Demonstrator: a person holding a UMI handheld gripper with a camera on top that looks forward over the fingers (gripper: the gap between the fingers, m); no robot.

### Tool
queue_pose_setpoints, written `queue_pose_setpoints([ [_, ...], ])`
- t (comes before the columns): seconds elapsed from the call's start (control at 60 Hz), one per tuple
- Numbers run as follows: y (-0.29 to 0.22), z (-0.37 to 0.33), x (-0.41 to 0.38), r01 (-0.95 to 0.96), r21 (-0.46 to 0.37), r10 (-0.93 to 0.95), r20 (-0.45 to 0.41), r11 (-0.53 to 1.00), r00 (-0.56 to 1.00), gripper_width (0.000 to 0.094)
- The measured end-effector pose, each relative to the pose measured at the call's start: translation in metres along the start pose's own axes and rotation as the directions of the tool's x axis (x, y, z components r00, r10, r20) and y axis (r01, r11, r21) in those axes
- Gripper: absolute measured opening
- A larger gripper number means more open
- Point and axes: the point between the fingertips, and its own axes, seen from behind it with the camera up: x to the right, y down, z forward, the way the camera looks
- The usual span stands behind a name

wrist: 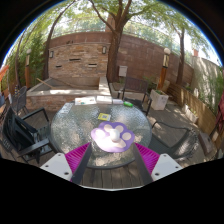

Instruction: Arrange mouse

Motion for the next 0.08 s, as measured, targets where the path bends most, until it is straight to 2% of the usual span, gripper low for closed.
queue_pose_setpoints([
  [0.083, 0.0004, -0.0063, -0.0046, 0.005, 0.001, -0.005, 0.002, 1.0, 1.0, 0.0842],
])
